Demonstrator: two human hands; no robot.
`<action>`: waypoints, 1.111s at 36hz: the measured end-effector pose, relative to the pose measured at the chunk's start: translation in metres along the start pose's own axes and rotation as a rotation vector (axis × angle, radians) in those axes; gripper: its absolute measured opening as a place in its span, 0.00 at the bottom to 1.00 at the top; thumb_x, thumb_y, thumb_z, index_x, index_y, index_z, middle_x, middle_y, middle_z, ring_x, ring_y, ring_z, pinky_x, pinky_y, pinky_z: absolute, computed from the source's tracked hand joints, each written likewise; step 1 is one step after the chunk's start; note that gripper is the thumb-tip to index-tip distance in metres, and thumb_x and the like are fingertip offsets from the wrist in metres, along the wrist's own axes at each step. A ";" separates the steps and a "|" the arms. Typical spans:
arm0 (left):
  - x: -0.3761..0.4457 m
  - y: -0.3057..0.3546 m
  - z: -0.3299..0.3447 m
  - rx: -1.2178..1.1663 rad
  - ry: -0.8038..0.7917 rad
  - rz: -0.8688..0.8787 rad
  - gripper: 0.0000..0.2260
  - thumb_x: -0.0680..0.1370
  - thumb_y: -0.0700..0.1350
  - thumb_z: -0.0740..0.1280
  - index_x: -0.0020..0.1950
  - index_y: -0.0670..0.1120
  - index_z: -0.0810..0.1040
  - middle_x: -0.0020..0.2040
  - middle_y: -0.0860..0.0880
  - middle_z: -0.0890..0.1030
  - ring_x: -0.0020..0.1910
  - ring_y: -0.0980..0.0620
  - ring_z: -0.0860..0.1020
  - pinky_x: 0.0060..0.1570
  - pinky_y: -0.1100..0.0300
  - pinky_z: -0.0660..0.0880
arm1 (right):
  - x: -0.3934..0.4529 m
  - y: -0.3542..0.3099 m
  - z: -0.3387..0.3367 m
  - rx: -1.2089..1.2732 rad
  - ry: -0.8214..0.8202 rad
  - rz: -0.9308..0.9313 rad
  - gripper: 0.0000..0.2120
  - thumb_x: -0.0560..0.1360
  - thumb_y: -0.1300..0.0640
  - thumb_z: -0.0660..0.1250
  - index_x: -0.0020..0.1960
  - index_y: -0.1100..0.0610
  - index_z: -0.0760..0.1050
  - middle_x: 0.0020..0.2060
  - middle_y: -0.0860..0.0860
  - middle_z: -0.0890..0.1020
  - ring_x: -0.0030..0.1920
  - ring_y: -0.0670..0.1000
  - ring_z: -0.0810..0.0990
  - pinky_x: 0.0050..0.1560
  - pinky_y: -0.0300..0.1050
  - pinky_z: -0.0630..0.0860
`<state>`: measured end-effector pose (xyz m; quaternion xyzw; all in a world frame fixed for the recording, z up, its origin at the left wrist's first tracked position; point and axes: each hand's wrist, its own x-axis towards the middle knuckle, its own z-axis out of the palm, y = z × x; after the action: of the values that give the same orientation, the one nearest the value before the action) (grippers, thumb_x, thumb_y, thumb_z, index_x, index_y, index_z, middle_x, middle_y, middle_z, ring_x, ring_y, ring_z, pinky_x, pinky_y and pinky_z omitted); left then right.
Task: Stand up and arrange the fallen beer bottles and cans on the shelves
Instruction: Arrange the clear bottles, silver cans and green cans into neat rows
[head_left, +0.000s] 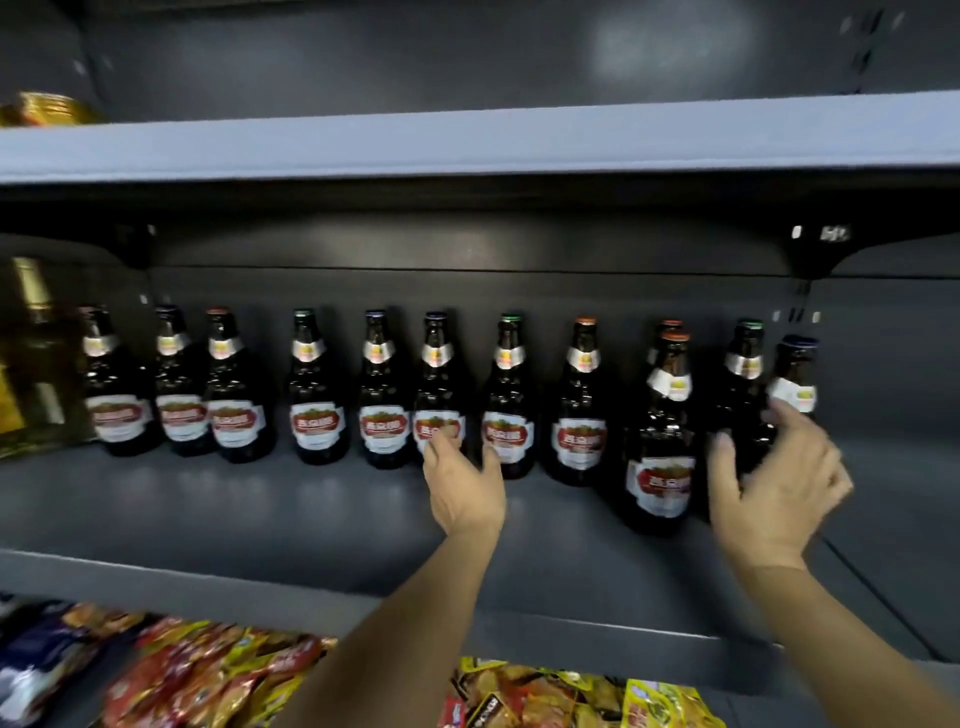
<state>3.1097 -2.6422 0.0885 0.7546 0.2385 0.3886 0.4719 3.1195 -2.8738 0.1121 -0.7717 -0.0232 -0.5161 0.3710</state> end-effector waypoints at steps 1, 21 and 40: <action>0.009 -0.005 -0.009 0.007 0.027 -0.016 0.18 0.78 0.46 0.68 0.65 0.43 0.70 0.61 0.46 0.73 0.61 0.46 0.73 0.50 0.50 0.74 | -0.005 -0.018 0.009 0.014 -0.017 -0.095 0.27 0.72 0.47 0.57 0.64 0.63 0.70 0.56 0.60 0.76 0.58 0.59 0.68 0.59 0.55 0.60; 0.202 -0.152 -0.250 0.360 0.112 -0.037 0.23 0.77 0.51 0.68 0.67 0.42 0.68 0.65 0.43 0.70 0.65 0.42 0.67 0.57 0.45 0.72 | -0.173 -0.314 0.211 0.159 -0.712 -0.387 0.14 0.72 0.59 0.70 0.57 0.58 0.76 0.46 0.53 0.81 0.46 0.57 0.80 0.45 0.50 0.75; 0.333 -0.242 -0.342 0.165 0.032 -0.178 0.38 0.72 0.52 0.75 0.74 0.43 0.59 0.70 0.40 0.66 0.68 0.39 0.67 0.63 0.45 0.69 | -0.231 -0.488 0.336 0.376 -0.788 -0.066 0.39 0.77 0.54 0.68 0.78 0.60 0.47 0.77 0.55 0.56 0.77 0.52 0.55 0.74 0.45 0.58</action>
<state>3.0281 -2.1136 0.0784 0.7605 0.3430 0.3362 0.4370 3.0697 -2.2399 0.1275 -0.8277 -0.2811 -0.1804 0.4509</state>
